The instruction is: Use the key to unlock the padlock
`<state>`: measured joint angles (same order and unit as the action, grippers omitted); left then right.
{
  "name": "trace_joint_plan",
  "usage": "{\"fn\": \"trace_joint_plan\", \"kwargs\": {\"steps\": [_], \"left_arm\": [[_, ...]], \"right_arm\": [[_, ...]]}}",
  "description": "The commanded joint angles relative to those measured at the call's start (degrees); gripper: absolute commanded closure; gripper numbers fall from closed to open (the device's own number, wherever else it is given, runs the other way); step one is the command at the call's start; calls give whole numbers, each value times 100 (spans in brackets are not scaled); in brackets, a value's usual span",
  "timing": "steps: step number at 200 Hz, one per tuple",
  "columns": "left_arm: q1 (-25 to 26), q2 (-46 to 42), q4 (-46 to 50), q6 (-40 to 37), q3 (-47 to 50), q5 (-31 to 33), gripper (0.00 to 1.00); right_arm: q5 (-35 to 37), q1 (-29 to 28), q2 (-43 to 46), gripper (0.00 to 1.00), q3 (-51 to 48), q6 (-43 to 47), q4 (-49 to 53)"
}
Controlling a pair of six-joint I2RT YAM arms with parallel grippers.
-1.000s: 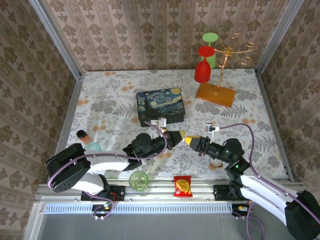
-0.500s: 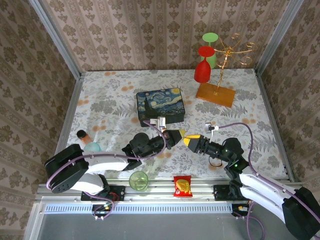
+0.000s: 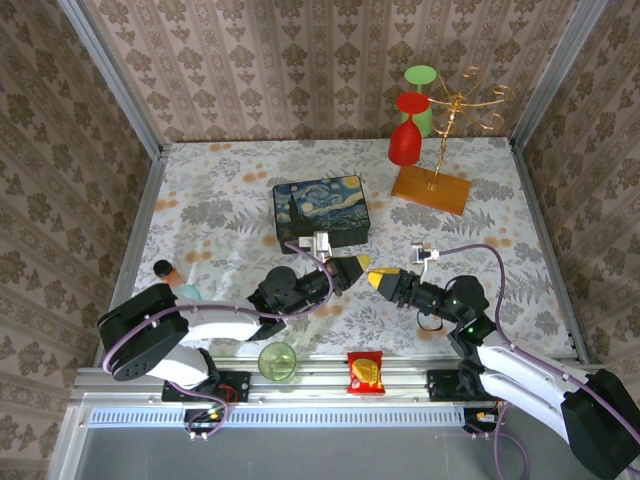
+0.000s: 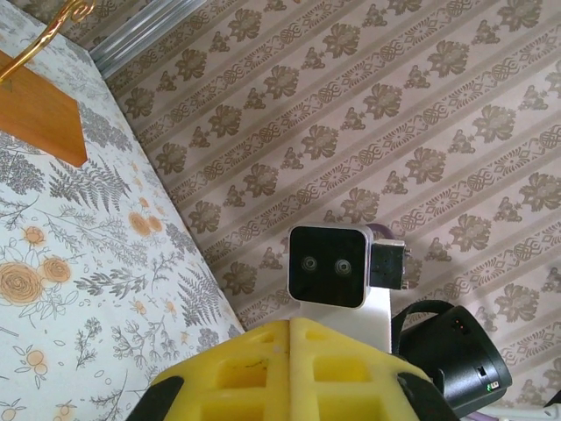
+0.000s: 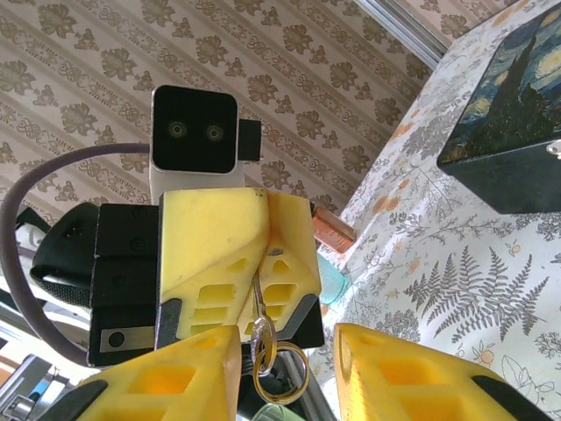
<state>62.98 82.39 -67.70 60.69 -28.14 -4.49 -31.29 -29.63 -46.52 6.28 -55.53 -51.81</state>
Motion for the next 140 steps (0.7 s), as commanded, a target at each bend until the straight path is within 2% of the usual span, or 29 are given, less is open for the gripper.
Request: {"fn": "trace_joint_plan", "kwargs": {"steps": [1, 25, 59, 76, 91, 140], "left_arm": [[43, 122, -371, 77, -63, 104, 100], [132, 270, -331, 40, -182, 26, 100], [141, 372, -521, 106, -135, 131, 100], [140, 335, -433, 66, -130, 175, 100], [91, 292, -498, 64, -92, 120, 100], [89, 309, -562, 168, -82, 71, 100]], "right_arm": [[-3, -18, -6, 67, 98, 42, -343], [34, -17, -6, 67, 101, 29, -399], [-9, -17, 3, 77, 81, 51, -426], [25, -17, 67, 76, 14, 16, -419], [107, -15, 176, 68, -36, 16, -277], [26, -19, 341, 72, 46, 55, -136]]}}
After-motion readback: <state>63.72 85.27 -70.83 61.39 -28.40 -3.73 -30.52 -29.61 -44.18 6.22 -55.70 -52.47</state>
